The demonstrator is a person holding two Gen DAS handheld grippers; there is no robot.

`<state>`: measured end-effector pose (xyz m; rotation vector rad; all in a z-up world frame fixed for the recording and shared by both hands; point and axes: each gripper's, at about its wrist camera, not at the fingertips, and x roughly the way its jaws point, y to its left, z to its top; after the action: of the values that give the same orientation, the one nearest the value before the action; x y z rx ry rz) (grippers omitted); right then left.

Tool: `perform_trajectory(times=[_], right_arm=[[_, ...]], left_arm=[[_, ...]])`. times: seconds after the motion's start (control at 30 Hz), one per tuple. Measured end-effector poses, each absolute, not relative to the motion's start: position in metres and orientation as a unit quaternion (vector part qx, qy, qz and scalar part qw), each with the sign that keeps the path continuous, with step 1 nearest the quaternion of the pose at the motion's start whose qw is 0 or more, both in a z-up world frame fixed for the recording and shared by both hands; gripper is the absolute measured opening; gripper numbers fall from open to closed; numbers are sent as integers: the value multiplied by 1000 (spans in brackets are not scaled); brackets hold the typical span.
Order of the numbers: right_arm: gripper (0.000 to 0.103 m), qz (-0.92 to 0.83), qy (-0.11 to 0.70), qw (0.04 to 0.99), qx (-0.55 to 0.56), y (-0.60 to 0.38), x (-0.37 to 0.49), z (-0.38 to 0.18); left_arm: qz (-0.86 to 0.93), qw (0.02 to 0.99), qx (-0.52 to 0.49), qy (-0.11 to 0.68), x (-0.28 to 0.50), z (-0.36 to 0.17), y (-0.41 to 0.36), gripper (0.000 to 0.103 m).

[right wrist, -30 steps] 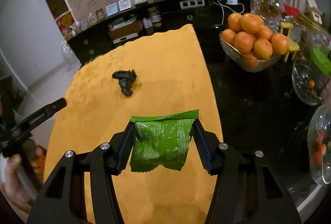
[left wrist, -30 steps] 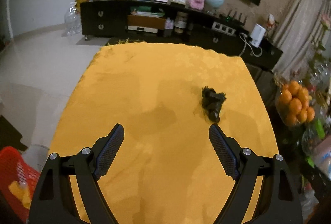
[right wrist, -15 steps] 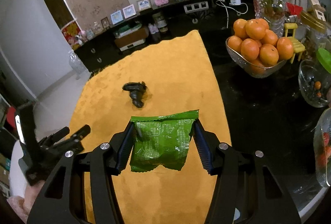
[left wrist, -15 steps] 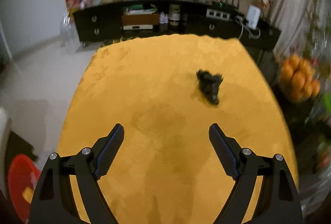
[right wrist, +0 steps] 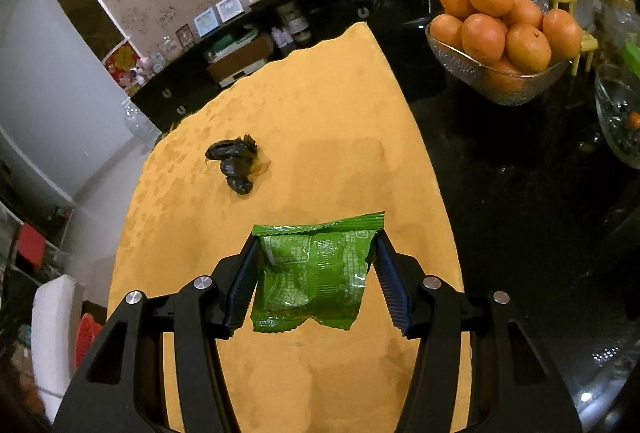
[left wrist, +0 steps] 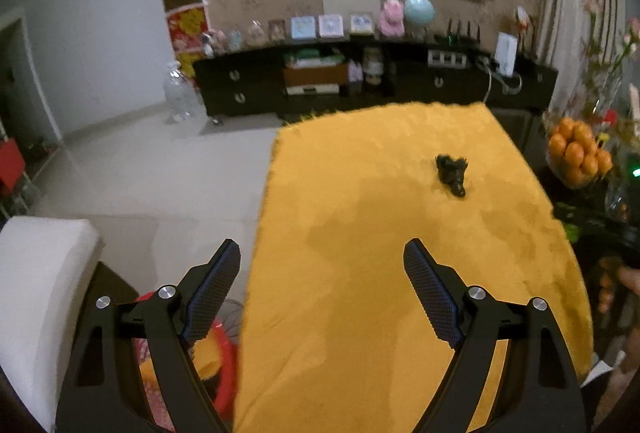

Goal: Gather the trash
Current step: 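Move the left tool across the table to the black plastic bag while the right tool holds the packet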

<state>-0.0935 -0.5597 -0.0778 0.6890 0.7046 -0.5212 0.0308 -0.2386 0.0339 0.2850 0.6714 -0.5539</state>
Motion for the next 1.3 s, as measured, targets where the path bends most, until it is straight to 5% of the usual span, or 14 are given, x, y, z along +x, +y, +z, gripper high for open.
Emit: perform_trajectory(times=[0.6,0.87,1.3], right_arm=[[54,-240,329,857,316,-551,-87,-78],[54,-237,330,860,309,-548,-86,-78],[54,-236,322,863,308,-545,-91,-71]], left_arm=[[-283,914,73,283,-67,106,-159,78],[-282,924,130,224,-124,147,-141,78],[-341,911,148,179,-111,203,-236,78]])
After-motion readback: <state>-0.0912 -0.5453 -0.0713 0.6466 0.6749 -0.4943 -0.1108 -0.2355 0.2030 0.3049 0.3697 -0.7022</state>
